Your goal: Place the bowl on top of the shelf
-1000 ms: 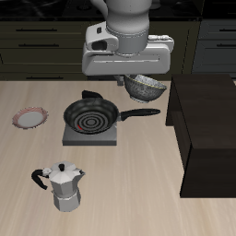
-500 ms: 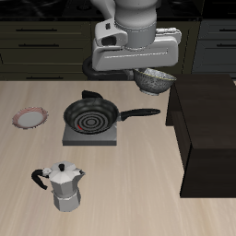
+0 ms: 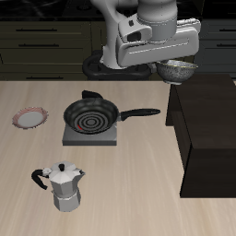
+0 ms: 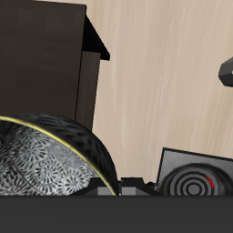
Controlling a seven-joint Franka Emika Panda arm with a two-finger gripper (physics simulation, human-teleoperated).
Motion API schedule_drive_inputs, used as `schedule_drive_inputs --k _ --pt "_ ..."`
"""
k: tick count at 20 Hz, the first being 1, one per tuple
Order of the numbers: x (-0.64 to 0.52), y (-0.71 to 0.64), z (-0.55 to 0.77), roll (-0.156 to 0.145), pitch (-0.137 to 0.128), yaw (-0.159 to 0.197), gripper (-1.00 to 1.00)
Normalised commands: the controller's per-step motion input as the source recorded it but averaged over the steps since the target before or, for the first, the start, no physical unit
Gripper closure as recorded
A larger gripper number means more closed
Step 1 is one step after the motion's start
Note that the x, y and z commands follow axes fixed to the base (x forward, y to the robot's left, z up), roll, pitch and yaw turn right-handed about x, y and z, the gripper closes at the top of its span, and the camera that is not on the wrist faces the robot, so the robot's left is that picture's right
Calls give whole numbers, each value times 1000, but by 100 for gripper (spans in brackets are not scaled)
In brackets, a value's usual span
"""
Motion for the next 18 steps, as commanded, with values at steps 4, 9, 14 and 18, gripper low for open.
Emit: schedule_drive_inputs --k 4,9,14,18 --pt "-78 360 -23 26 13 16 100" --pt "27 220 -1 9 11 -12 100" --pt "-9 314 0 15 9 -9 100" --pt "-22 404 12 3 13 -6 100"
